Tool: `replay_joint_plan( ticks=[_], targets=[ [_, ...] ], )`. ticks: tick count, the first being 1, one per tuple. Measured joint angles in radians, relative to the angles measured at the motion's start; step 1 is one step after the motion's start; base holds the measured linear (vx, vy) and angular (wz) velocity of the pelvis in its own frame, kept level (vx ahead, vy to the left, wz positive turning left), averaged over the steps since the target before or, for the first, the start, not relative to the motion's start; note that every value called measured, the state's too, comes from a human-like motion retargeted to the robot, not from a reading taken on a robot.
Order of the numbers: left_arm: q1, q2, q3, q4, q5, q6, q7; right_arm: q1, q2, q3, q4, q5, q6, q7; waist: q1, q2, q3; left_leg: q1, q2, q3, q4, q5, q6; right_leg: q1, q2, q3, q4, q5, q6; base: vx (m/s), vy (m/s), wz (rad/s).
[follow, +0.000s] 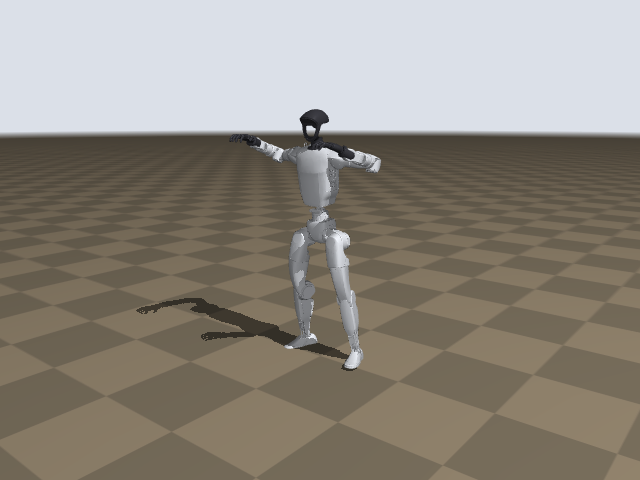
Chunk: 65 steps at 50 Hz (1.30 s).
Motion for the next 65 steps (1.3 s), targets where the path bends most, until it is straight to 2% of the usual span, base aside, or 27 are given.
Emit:
replay_joint_plan(
  ticks=[5,10,14,21,27,32,37,41,47,50,53,58,62,65],
  targets=[
    [0.003,-0.021,-0.071,-0.039,-0.031,-0.053,0.127,-0.027,0.02,0.032,-0.022,0.061,-0.035,-0.077,-0.004,-0.004,0.009,-0.012,-0.004,-0.01,-0.005,0.006,0.0,-0.005,-0.003,-0.009,-0.004,0.004,0.0,0.0,0.0,0.0],
    [-0.037,-0.083,-0.205,-0.129,-0.09,-0.094,0.194,-0.079,0.066,0.14,-0.098,0.18,-0.076,-0.132,-0.008,-0.011,0.024,-0.027,-0.01,-0.023,-0.019,0.016,-0.005,-0.016,-0.005,-0.02,-0.009,0.011,0.0,0.0,0.0,0.0],
    [-0.092,-0.172,-0.36,-0.207,-0.172,-0.106,0.196,-0.143,0.137,0.321,-0.182,0.32,-0.102,-0.156,-0.004,-0.022,0.041,-0.038,-0.014,-0.027,-0.037,0.03,-0.012,-0.03,-0.005,-0.025,-0.015,0.018,0.0,0.0,0.0,0.0],
    [-0.119,-0.409,-0.629,-0.252,-0.351,-0.098,0.154,-0.223,0.34,0.743,-0.235,0.523,-0.097,-0.164,0.02,-0.06,0.098,-0.061,-0.019,-0.026,-0.07,0.057,-0.027,-0.063,-0.002,-0.026,-0.025,0.033,0.0,-0.03,0.01,-0.01],
    [-0.05,-0.599,-0.749,-0.201,-0.363,-0.088,0.102,-0.212,0.52,1.003,-0.137,0.449,-0.065,-0.123,0.062,-0.12,0.185,-0.101,-0.017,-0.031,-0.087,0.076,-0.027,-0.104,0.007,-0.032,-0.037,0.054,0.0,-0.08,0.01,0.01],
    [0.026,-0.675,-0.817,-0.177,-0.324,-0.104,0.102,-0.16,0.605,1.126,-0.062,0.327,-0.086,-0.129,0.107,-0.161,0.271,-0.145,-0.005,-0.047,-0.104,0.095,-0.028,-0.142,0.026,-0.051,-0.048,0.084,0.0,-0.08,0.02,0.12],
    [0.097,-0.681,-0.879,-0.19,-0.316,-0.139,0.145,-0.109,0.619,1.202,-0.031,0.299,-0.126,-0.177,0.143,-0.174,0.328,-0.187,0.017,-0.066,-0.104,0.099,-0.039,-0.176,0.051,-0.074,-0.045,0.115,0.0,-0.02,0.03,0.08],
    [0.144,-0.66,-0.908,-0.208,-0.316,-0.169,0.186,-0.072,0.601,1.225,-0.039,0.299,-0.161,-0.221,0.156,-0.168,0.337,-0.2,0.027,-0.081,-0.104,0.097,-0.048,-0.188,0.059,-0.083,-0.037,0.146,0.0,0.03,0.1,0.14],
    [0.184,-0.633,-0.938,-0.218,-0.318,-0.192,0.25,-0.018,0.58,1.229,-0.065,0.314,-0.183,-0.275,0.134,-0.141,0.341,-0.163,-0.005,-0.12,-0.103,0.076,-0.031,-0.17,0.006,-0.078,0.037,0.195,0.0,0.13,0.24,0.34],
    [0.182,-0.623,-0.958,-0.216,-0.32,-0.194,0.281,-0.006,0.578,1.227,-0.069,0.342,-0.184,-0.285,0.11,-0.123,0.367,-0.135,-0.024,-0.149,-0.098,0.064,-0.013,-0.18,-0.025,-0.055,0.126,0.187,0.0,0.12,0.21,0.49],
    [0.172,-0.608,-0.983,-0.217,-0.319,-0.2,0.31,0.005,0.576,1.224,-0.072,0.367,-0.189,-0.294,0.09,-0.108,0.4,-0.127,-0.021,-0.169,-0.092,0.06,-0.008,-0.219,-0.015,-0.016,0.177,0.169,-0.002,0.07,0.04,0.34],
    [0.164,-0.575,-1.036,-0.23,-0.316,-0.22,0.347,0.059,0.559,1.22,-0.089,0.358,-0.216,-0.352,0.071,-0.097,0.459,-0.133,-0.014,-0.187,-0.093,0.063,-0.02,-0.27,0.009,-0.019,0.083,0.184,0.0,0.05,-0.09,0.23],
    [0.164,-0.555,-1.072,-0.24,-0.313,-0.239,0.37,0.127,0.541,1.229,-0.113,0.311,-0.236,-0.424,0.068,-0.088,0.503,-0.148,0.002,-0.188,-0.104,0.074,-0.056,-0.316,0.035,-0.073,-0.051,0.211,0.0,0.05,-0.24,0.12],
    [0.174,-0.552,-1.092,-0.242,-0.302,-0.254,0.382,0.178,0.531,1.249,-0.129,0.278,-0.25,-0.456,0.059,-0.079,0.512,-0.18,0.008,-0.191,-0.104,0.082,-0.086,-0.371,0.053,-0.081,-0.126,0.203,0.0,0.06,-0.26,0.19]
  ],
)
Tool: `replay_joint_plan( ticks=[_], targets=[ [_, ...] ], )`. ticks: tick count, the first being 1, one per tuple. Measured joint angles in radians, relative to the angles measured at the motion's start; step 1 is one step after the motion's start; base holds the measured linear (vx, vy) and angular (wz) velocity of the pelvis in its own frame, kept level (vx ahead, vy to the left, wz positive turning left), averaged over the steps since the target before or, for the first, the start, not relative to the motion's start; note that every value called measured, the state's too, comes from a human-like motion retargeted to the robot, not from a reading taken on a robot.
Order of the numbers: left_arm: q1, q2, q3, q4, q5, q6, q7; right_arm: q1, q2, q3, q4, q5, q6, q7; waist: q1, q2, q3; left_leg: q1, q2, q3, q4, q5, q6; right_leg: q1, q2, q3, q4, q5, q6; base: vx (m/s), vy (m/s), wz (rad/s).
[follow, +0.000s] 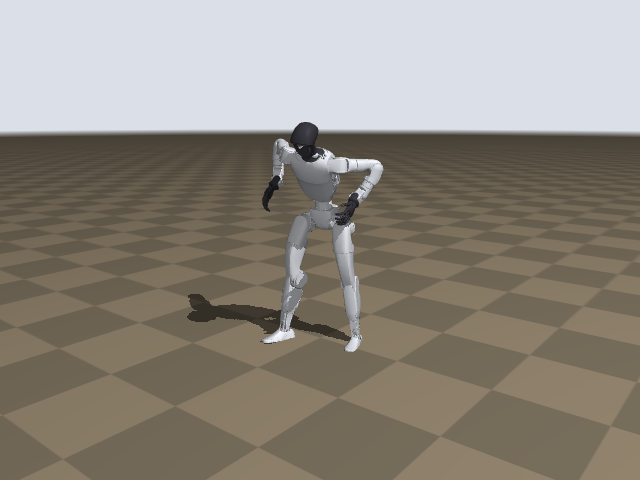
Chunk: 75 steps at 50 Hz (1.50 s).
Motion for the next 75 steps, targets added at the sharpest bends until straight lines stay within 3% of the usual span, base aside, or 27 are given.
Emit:
replay_joint_plan(
  ticks=[5,11,18,26,31,35,40,45,48,56,60,68,71,75],
  targets=[
    [0.071,-0.01,-0.014,-0.024,0.057,-0.038,0.012,0.081,0.02,0.038,-0.041,-0.068,-0.04,-0.019,0.005,0.001,-0.052,-0.083,-0.041,0.015,0.0,0.012,-0.002,-0.128,-0.009,0.07,-0.029,0.019,0.0,0.1,-0.18,0.07],
    [0.064,-0.023,-0.041,-0.02,0.113,-0.071,0.054,0.033,-0.005,0.048,-0.062,-0.146,-0.089,-0.095,-0.037,0.051,-0.049,-0.093,-0.043,0.01,0.0,0.019,-0.002,-0.146,-0.024,0.051,-0.017,0.094,0.0,0.18,-0.24,0.2],
    [-0.003,-0.018,-0.033,0.008,0.137,-0.075,0.057,-0.064,-0.078,0.025,-0.066,-0.2,-0.106,-0.102,-0.105,0.117,-0.031,0.025,0.028,0.003,0.0,0.042,0.005,-0.044,0.015,0.036,0.05,0.004,0.0,0.31,-0.27,0.0],
    [-0.252,-0.006,0.107,0.046,0.215,0.015,0.203,-0.265,-0.173,-0.104,-0.055,-0.213,-0.002,-0.153,-0.115,0.039,-0.102,0.102,-0.053,0.017,0.167,0.062,0.198,0.091,-0.057,0.113,0.115,-0.103,0.0,0.34,-0.13,-0.29],
    [-0.53,0.05,0.151,0.101,-0.02,0.075,0.13,-0.51,-0.242,-0.17,0.002,-0.015,0.087,-0.141,-0.085,0.0,-0.166,0.029,-0.087,0.021,0.354,-0.003,0.252,0.153,-0.077,0.148,0.138,-0.143,-0.001,0.29,-0.1,-0.41],
    [-0.747,0.14,0.117,0.125,-0.335,0.102,0.02,-0.717,-0.303,-0.198,0.044,0.221,0.13,-0.096,-0.054,0.004,-0.215,0.009,-0.071,0.079,0.288,-0.002,0.232,0.183,-0.053,0.156,0.163,-0.167,0.0,0.25,-0.06,-0.37],
    [-0.94,0.28,0.055,0.089,-0.574,0.096,-0.062,-0.893,-0.373,-0.228,0.032,0.493,0.106,-0.045,-0.013,0.04,-0.269,0.001,-0.019,0.116,0.068,0.072,0.15,0.22,0.011,0.153,0.19,-0.199,0.0,0.25,-0.02,-0.34],
    [-1.041,0.398,0.041,-0.007,-0.587,0.078,-0.095,-0.937,-0.423,-0.274,-0.06,0.638,0.059,0.004,0.031,0.06,-0.33,-0.055,0.059,0.157,0.0,0.081,0.055,0.266,0.07,0.163,0.179,-0.223,0.0,0.27,0.04,-0.38],
    [-1.071,0.438,0.051,-0.076,-0.559,0.08,-0.095,-0.925,-0.427,-0.306,-0.136,0.687,0.048,0.031,0.054,0.056,-0.372,-0.074,0.091,0.202,0.0,0.075,0.028,0.296,0.085,0.174,0.164,-0.233,0.0,0.31,0.12,-0.36],
    [-1.084,0.453,0.055,-0.235,-0.51,0.109,-0.101,-0.84,-0.359,-0.362,-0.31,0.753,0.062,0.086,0.068,0.02,-0.461,-0.009,0.06,0.22,0.0,0.108,0.065,0.394,0.037,0.198,0.148,-0.24,0.0,0.34,0.28,-0.13],
    [-1.11,0.433,0.027,-0.269,-0.456,0.133,-0.109,-0.836,-0.317,-0.345,-0.345,0.765,0.073,0.106,0.036,-0.002,-0.458,0.035,0.005,0.2,0.004,0.075,0.086,0.401,-0.026,0.205,0.24,-0.225,-0.024,0.27,0.38,0.3],
    [-1.236,0.361,-0.15,-0.276,-0.296,0.158,-0.102,-0.927,-0.24,-0.183,-0.381,0.701,0.057,0.121,-0.019,0.014,-0.409,0.032,0.032,0.154,0.001,0.054,0.075,0.173,-0.026,0.174,0.642,-0.176,-0.12,0.13,0.19,0.24],
    [-1.27,0.307,-0.215,-0.267,-0.232,0.165,-0.104,-0.978,-0.197,-0.095,-0.392,0.641,0.059,0.125,-0.035,0.02,-0.37,0.018,0.041,0.137,0.0,0.05,0.069,0.109,-0.021,0.133,0.646,-0.194,-0.126,0.05,0.08,0.28],
    [-1.284,0.212,-0.261,-0.236,-0.148,0.172,-0.101,-1.07,-0.134,0.022,-0.368,0.517,0.081,0.119,-0.05,0.022,-0.309,0.005,0.034,0.12,0.0,0.04,0.062,0.071,-0.009,0.103,0.463,-0.163,-0.105,0.05,0.03,0.26]
  ],
)
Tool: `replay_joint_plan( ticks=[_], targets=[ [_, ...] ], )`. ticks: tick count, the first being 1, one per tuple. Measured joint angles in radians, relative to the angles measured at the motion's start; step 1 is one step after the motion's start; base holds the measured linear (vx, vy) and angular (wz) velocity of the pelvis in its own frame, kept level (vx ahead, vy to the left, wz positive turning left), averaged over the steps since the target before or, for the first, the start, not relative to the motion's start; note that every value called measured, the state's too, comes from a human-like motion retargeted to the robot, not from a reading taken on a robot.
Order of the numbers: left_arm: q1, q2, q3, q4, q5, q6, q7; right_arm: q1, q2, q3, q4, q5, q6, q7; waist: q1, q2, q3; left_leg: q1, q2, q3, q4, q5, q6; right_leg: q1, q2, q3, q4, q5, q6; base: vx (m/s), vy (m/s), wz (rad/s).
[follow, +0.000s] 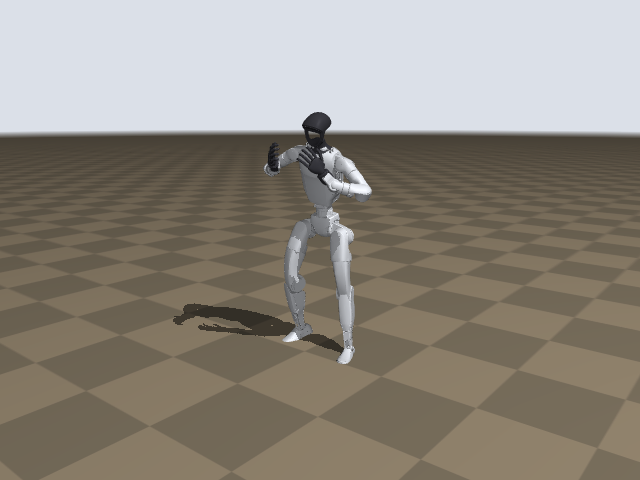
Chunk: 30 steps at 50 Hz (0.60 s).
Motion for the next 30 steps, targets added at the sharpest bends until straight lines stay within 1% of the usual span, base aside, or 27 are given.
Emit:
replay_joint_plan(
  ticks=[5,7,8,10,12,14,18,20,22,25,28,30],
  targets=[
    [-0.006,-0.119,-0.004,0.069,0.096,0.003,0.035,-0.134,0.065,0.104,0.092,-0.228,0.049,-0.064,-0.01,-0.02,0.078,0.018,-0.047,-0.002,0.0,-0.019,-0.014,0.005,-0.03,-0.007,-0.335,0.135,0.071,0.1,-0.03,0.18],
    [-0.016,-0.146,-0.002,0.095,0.128,0.004,0.056,-0.178,0.081,0.125,0.127,-0.306,0.066,-0.098,-0.007,-0.02,0.098,0.028,-0.053,0.003,0.0,-0.025,-0.028,-0.001,-0.035,-0.015,-0.433,0.155,0.105,0.14,-0.16,-0.06],
    [-0.021,-0.15,-0.001,0.104,0.14,0.005,0.065,-0.195,0.088,0.129,0.138,-0.334,0.072,-0.112,0.002,-0.014,0.099,0.025,-0.034,0.01,0.0,-0.024,-0.044,-0.017,-0.013,-0.022,-0.468,0.153,0.105,0.12,-0.3,-0.28],
    [-0.041,-0.152,0.0,0.123,0.162,0.008,0.084,-0.234,0.092,0.137,0.157,-0.377,0.08,-0.138,0.011,0.0,0.096,0.009,-0.013,0.021,0.0,-0.02,-0.063,-0.064,0.013,-0.034,-0.502,0.127,0.105,0.11,-0.3,-0.24],
    [-0.056,-0.144,-0.002,0.134,0.175,0.009,0.102,-0.266,0.085,0.141,0.167,-0.395,0.08,-0.154,0.008,0.012,0.083,-0.011,-0.019,0.023,0.0,-0.016,-0.063,-0.107,0.011,-0.043,-0.503,0.101,0.105,0.14,-0.2,0.01],
    [-0.053,-0.13,-0.006,0.134,0.177,0.009,0.114,-0.278,0.079,0.141,0.167,-0.399,0.079,-0.162,0.002,0.024,0.057,-0.021,-0.026,0.023,0.0,-0.019,-0.064,-0.128,0.004,-0.049,-0.503,0.096,0.105,0.23,-0.17,0.15],
    [-0.033,-0.118,-0.007,0.143,0.168,0.013,0.138,-0.307,0.075,0.147,0.176,-0.398,0.085,-0.172,-0.026,0.059,0.011,-0.002,-0.024,0.011,0.0,-0.03,-0.064,-0.109,-0.006,-0.068,-0.503,0.149,0.105,0.35,-0.22,0.25],
    [-0.023,-0.135,0.013,0.166,0.157,0.017,0.147,-0.357,0.079,0.171,0.207,-0.4,0.096,-0.177,-0.05,0.091,0.027,0.055,-0.005,0.004,0.0,-0.036,-0.063,-0.05,0.003,-0.083,-0.503,0.178,0.105,0.41,-0.3,0.17],
    [-0.012,-0.154,0.024,0.189,0.147,0.026,0.158,-0.378,0.095,0.18,0.235,-0.408,0.112,-0.18,-0.061,0.108,0.018,0.098,0.007,0.01,0.0,-0.03,-0.044,-0.011,0.008,-0.083,-0.498,0.195,0.105,0.41,-0.28,0.03],
    [-0.018,-0.194,0.04,0.24,0.138,0.044,0.179,-0.42,0.123,0.198,0.289,-0.427,0.139,-0.186,-0.077,0.112,0.011,0.141,-0.008,0.016,0.034,-0.013,0.022,0.034,-0.014,-0.068,-0.466,0.184,0.105,0.38,-0.22,-0.07],
    [-0.044,-0.227,0.04,0.302,0.135,0.064,0.203,-0.454,0.151,0.214,0.344,-0.442,0.163,-0.192,-0.077,0.091,0.004,0.139,-0.038,0.001,0.131,-0.011,0.095,0.064,-0.049,-0.039,-0.421,0.144,0.105,0.35,-0.2,-0.27],
    [-0.066,-0.242,0.034,0.342,0.136,0.073,0.217,-0.476,0.167,0.226,0.378,-0.446,0.172,-0.198,-0.071,0.075,0.0,0.122,-0.058,-0.019,0.194,-0.019,0.125,0.079,-0.066,-0.019,-0.397,0.12,0.105,0.3,-0.19,-0.43]
  ],
)
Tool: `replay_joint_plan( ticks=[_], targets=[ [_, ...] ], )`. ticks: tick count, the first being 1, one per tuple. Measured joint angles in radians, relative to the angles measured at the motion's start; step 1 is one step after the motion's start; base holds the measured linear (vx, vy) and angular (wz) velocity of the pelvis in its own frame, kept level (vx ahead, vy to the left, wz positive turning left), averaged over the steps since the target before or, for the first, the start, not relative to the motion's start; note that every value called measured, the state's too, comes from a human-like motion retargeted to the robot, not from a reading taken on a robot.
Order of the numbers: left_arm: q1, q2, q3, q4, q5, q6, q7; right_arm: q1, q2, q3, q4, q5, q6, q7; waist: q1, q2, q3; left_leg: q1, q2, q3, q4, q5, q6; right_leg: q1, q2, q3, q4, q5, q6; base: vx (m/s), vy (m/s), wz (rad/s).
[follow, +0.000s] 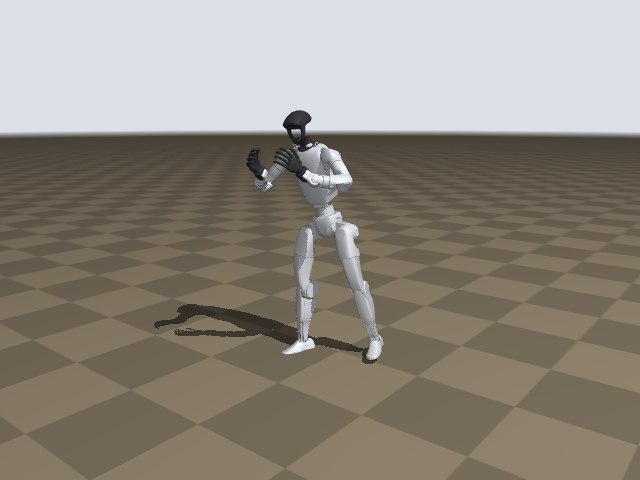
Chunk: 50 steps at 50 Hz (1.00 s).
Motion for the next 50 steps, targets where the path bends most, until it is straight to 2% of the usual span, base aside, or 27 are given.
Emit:
replay_joint_plan(
  ticks=[5,12,17,30,37,45,50],
  targets=[
    [-0.046,-0.013,-0.019,0.065,0.001,0.005,0.018,-0.054,0.028,0.034,0.062,0.003,0.0,-0.012,0.019,-0.01,-0.01,-0.045,-0.019,-0.006,0.011,-0.01,0.003,0.024,0.006,0.037,0.023,-0.032,0.0,0.26,-0.15,-0.48],
    [-0.055,-0.028,-0.023,0.07,0.016,0.002,0.01,-0.081,0.044,0.058,0.087,0.009,-0.017,-0.006,0.031,0.033,-0.017,-0.086,0.006,0.015,-0.168,0.046,-0.067,0.068,0.059,0.054,0.032,-0.072,0.0,0.23,-0.04,-0.33],
    [-0.035,-0.044,-0.013,0.052,0.036,0.007,-0.005,-0.06,0.057,0.049,0.088,0.007,-0.022,0.007,0.041,0.047,-0.029,-0.135,0.035,0.055,-0.194,0.05,-0.106,0.099,0.078,0.063,0.062,-0.114,0.0,0.24,0.02,-0.18],
    [0.07,-0.052,0.073,-0.019,0.078,0.017,-0.039,0.01,0.044,0.016,0.082,0.02,-0.042,0.033,0.091,-0.02,-0.099,-0.122,0.103,0.155,-0.194,0.032,-0.116,0.18,0.082,0.09,0.194,-0.231,0.0,0.29,0.13,-0.18],
    [0.115,-0.086,0.102,-0.032,0.069,0.019,-0.079,0.099,0.064,-0.039,0.082,0.018,-0.035,0.052,0.121,-0.073,-0.141,-0.06,0.097,0.163,-0.194,0.087,-0.102,0.253,0.07,0.119,0.166,-0.195,-0.001,0.29,0.29,-0.15],
    [0.124,-0.077,0.103,-0.042,0.05,0.03,-0.112,0.151,0.109,-0.102,0.068,0.038,-0.043,0.043,0.13,-0.08,-0.127,-0.012,0.075,0.167,-0.183,0.01,-0.07,0.184,0.038,0.132,0.346,-0.119,-0.071,0.17,0.3,-0.06],
    [0.116,-0.055,0.091,-0.04,0.056,0.035,-0.117,0.148,0.127,-0.101,0.065,0.04,-0.048,0.043,0.118,-0.07,-0.108,-0.006,0.069,0.165,-0.173,-0.025,-0.08,0.092,0.039,0.115,0.437,-0.129,-0.093,0.1,0.2,0.01]
  ],
)
